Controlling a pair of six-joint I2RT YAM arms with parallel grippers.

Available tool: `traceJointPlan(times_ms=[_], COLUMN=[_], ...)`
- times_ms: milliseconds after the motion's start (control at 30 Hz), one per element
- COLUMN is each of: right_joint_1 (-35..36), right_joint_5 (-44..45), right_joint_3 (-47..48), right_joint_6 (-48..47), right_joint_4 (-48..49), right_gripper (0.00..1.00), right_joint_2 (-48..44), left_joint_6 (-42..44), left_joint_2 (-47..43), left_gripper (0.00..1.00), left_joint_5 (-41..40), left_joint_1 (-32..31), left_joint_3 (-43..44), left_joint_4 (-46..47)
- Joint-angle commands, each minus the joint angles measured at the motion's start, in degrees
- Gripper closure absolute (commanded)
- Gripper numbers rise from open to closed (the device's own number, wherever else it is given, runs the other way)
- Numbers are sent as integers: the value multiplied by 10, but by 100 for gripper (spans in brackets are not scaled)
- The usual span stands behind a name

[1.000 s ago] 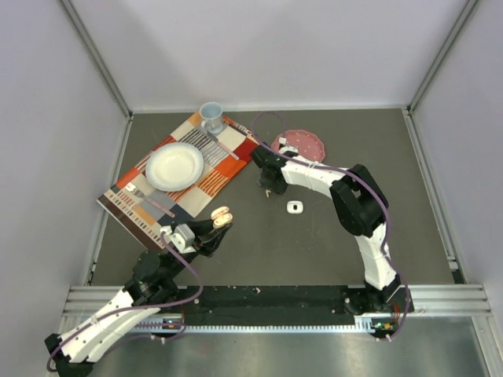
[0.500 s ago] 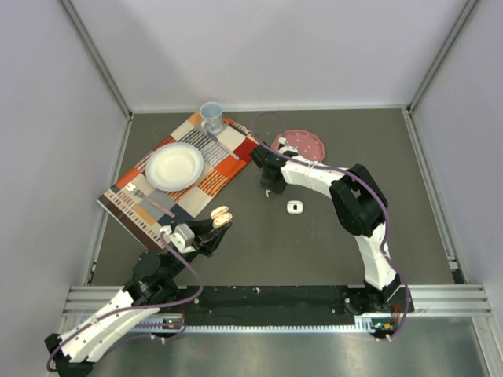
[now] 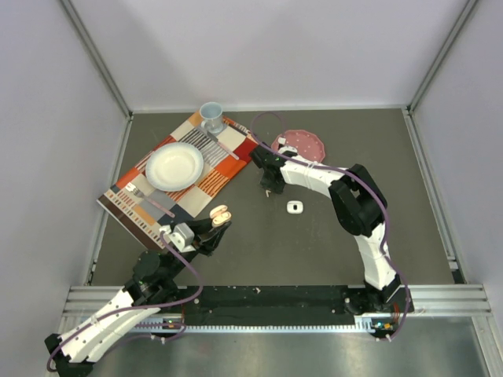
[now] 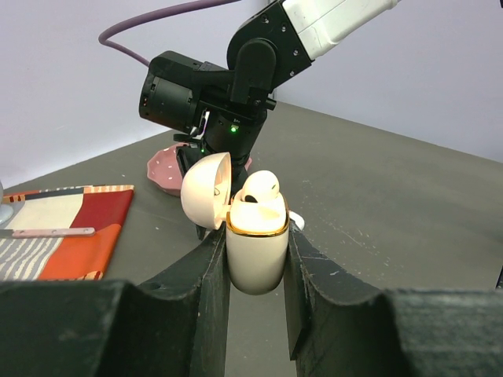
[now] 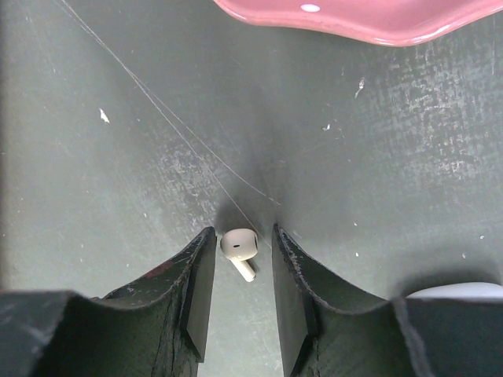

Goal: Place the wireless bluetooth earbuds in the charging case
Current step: Pick up the left earbud from the center of the board.

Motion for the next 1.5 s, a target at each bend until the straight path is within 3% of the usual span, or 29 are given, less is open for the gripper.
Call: traceJointPlan(times_ms=[0, 300, 400, 700, 800, 1000, 1067, 1200, 1467], right_joint_1=[12, 12, 11, 12, 12, 12, 14, 16, 33], right_joint_5=[-12, -10, -13, -22, -21, -34, -47, -70, -58], right_joint_3=[17, 18, 20, 26, 26, 10, -49, -180, -309], right_joint_6=[1, 2, -1, -6, -19, -81, -113, -136, -203], right_joint_4=[4, 4, 5, 4, 5, 19, 102, 272, 414], right_gripper=[67, 69, 76, 76, 86, 92, 99, 100, 100], right_joint_2=[23, 26, 28, 32, 29, 3, -42, -134, -283], left_joint_6=[-1, -1, 0, 0, 0, -1, 0, -1, -16], left_joint_2=[-98, -98, -98, -97, -97, -97, -97, -97, -91], left_gripper=[100, 100, 100, 100, 100, 100, 100, 100, 100], left_joint_5=[-7, -11, -13, -16, -18, -17, -17, -19, -20], left_joint_1=[2, 1, 2, 2, 1, 1, 1, 1, 1], left_joint_3=[6, 3, 2, 3, 4, 4, 4, 3, -1], left_joint_4=[19, 22, 22, 22, 22, 24, 25, 29, 50])
